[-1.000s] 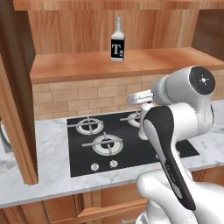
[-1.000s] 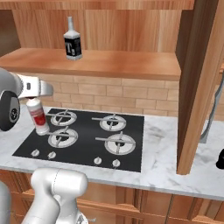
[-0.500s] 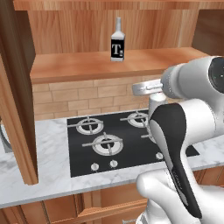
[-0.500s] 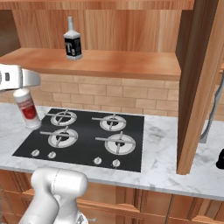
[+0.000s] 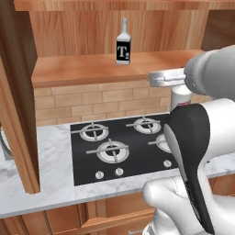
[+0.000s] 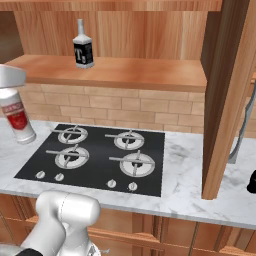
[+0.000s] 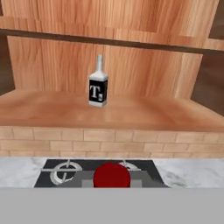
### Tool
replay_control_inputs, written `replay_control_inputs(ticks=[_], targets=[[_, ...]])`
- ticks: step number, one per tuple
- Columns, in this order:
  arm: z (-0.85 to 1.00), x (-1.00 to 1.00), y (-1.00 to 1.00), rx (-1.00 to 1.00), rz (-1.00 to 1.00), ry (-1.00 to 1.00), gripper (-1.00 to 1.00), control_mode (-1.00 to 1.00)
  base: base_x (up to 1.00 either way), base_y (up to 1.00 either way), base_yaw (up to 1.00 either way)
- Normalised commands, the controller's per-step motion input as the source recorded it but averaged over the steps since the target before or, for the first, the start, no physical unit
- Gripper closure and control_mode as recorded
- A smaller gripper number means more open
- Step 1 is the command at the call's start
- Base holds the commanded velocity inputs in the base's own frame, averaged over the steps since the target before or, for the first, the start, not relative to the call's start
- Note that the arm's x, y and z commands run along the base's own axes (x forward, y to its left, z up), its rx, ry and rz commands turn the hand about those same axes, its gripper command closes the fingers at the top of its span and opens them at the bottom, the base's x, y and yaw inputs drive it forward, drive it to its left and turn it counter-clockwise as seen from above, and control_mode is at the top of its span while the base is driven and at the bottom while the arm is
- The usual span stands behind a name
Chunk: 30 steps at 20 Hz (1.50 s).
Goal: Sort all alcoholic drinks to one cabinet, and non-alcoholic drinks to the other.
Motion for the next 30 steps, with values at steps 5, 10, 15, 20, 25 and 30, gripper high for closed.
replay_control_inputs(ticks=[5, 10, 15, 20, 25, 30], targets=[[0.44, -0.51, -0.29, -0.01, -0.12, -0.08, 1.00, -1.00, 0.00, 0.00, 0.00], [0.18, -0.17, -0.24, -0.04, -0.08, -0.04, 1.00, -1.00, 0.00, 0.00, 0.00], [-0.07, 0.01, -0.08, 0.00, 0.00, -0.10, 1.00, -1.00, 0.00, 0.00, 0.00], [0.00, 0.06, -0.06, 0.00, 0.00, -0.16, 1.00, -1.00, 0.00, 0.00, 0.00], [0.00, 0.25, -0.07, 0.00, 0.00, -0.12, 1.00, -1.00, 0.00, 0.00, 0.00], [0.00, 0.25, -0.15, 0.00, 0.00, -0.05, 1.00, -1.00, 0.00, 0.00, 0.00]])
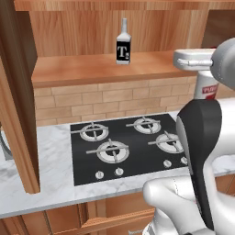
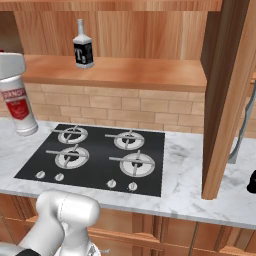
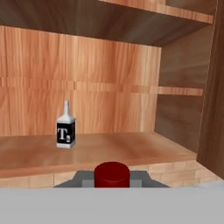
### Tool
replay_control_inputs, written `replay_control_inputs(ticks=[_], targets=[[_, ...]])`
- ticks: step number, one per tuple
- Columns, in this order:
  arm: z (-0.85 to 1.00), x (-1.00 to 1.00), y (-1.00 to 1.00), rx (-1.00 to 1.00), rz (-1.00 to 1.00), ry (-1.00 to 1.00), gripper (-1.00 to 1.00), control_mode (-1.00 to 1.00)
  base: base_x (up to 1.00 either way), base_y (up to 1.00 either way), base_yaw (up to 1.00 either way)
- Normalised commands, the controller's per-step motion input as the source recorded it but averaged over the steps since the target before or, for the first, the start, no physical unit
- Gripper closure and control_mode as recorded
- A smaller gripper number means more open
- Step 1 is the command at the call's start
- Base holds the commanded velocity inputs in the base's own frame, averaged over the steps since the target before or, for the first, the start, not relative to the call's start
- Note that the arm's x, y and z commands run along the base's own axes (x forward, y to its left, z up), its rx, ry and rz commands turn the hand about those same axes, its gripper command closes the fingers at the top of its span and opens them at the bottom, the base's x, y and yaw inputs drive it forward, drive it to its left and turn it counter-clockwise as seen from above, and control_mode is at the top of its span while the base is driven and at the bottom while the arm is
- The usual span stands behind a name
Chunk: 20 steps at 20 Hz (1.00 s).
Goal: Sort all alcoholic drinks to one cabinet, and non-alcoholic drinks to the other.
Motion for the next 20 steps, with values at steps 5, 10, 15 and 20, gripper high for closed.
replay_control_inputs(ticks=[5, 10, 15, 20], targets=[[0.16, 0.17, -0.13, 0.00, 0.00, -0.03, 1.00, -1.00, 0.00, 0.00, 0.00], [0.31, 0.15, -0.02, -0.02, -0.01, 0.00, 1.00, -1.00, 0.00, 0.00, 0.00], [0.11, 0.29, -0.01, -0.01, 0.00, 0.00, 1.00, -1.00, 0.00, 0.00, 0.00], [0.00, 0.13, -0.06, 0.00, 0.00, -0.02, 1.00, -1.00, 0.00, 0.00, 0.00]])
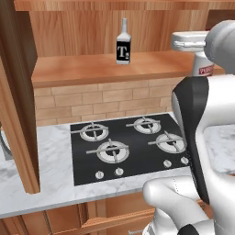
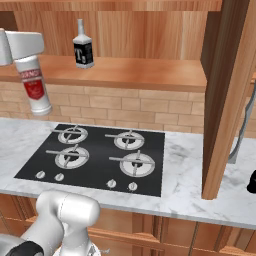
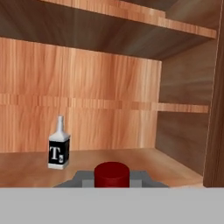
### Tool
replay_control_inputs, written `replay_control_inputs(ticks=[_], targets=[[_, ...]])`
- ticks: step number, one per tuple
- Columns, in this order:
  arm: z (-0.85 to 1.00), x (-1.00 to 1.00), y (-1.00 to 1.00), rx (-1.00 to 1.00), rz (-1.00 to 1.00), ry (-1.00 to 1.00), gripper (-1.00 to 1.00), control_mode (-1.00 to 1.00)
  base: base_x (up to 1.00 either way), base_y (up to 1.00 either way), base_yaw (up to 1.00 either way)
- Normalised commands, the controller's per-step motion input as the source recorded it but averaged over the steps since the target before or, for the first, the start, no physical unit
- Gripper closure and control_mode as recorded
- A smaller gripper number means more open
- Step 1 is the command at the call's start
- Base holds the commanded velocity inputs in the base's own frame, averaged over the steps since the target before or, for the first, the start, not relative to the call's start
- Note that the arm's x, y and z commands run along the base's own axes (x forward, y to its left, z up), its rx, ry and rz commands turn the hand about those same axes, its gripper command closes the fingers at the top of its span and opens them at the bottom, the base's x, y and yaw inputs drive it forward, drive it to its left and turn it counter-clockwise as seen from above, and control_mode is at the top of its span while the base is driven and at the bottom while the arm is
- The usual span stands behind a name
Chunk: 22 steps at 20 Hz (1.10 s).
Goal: Sort all alcoholic drinks to one cabinet, and non-alcoholic drinks to the other.
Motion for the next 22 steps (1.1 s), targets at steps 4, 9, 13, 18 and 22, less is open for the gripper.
replay_control_inputs(ticks=[4, 9, 13, 18, 22], targets=[[0.01, 0.00, -0.11, 0.00, 0.00, -0.13, 1.00, -1.00, 0.00, 0.00, 0.00], [0.07, 0.00, -0.13, 0.00, 0.00, -0.15, 1.00, -1.00, 0.00, 0.00, 0.00], [0.02, 0.04, -0.07, 0.00, 0.00, -0.11, 1.00, -1.00, 0.00, 0.00, 0.00], [0.00, 0.25, -0.02, 0.00, 0.00, -0.01, 1.00, -1.00, 0.00, 0.00, 0.00], [0.00, 0.29, -0.01, 0.00, 0.00, -0.04, 1.00, -1.00, 0.00, 0.00, 0.00]])
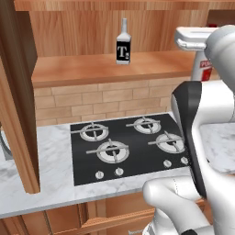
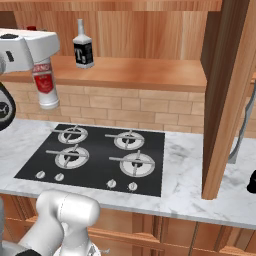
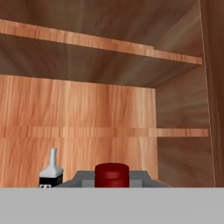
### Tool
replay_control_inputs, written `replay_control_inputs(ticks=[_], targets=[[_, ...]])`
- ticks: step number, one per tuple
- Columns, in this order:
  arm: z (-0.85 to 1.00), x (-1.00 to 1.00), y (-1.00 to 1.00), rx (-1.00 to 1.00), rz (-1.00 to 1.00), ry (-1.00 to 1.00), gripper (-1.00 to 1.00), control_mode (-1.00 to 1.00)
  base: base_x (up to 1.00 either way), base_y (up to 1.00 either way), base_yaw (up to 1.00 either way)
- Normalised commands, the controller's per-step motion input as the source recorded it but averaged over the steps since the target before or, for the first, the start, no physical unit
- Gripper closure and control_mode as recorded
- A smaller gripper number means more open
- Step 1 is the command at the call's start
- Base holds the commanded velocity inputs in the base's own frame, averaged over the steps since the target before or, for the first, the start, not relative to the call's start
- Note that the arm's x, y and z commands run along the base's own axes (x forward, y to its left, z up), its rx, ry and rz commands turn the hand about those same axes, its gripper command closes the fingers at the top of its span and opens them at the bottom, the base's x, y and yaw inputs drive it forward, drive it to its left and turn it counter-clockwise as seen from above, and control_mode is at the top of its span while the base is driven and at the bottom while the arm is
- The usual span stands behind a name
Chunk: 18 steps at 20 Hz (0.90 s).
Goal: Sort all alcoholic drinks to one cabinet, and non-alcoholic drinks to the other.
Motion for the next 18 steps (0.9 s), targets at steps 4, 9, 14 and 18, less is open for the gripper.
replay_control_inputs(ticks=[4, 9, 14, 18], targets=[[0.00, 0.32, 0.00, 0.00, 0.00, -0.03, 1.00, -1.00, 0.00, 0.00, 0.00], [0.02, 0.30, 0.00, 0.00, 0.00, -0.03, 1.00, -1.00, 0.00, 0.00, 0.00], [0.17, 0.22, 0.00, 0.00, 0.00, -0.03, 1.00, -1.00, 0.00, 0.00, 0.00], [0.08, 0.21, 0.00, 0.00, 0.00, -0.02, 1.00, -1.00, 0.00, 0.00, 0.00]])
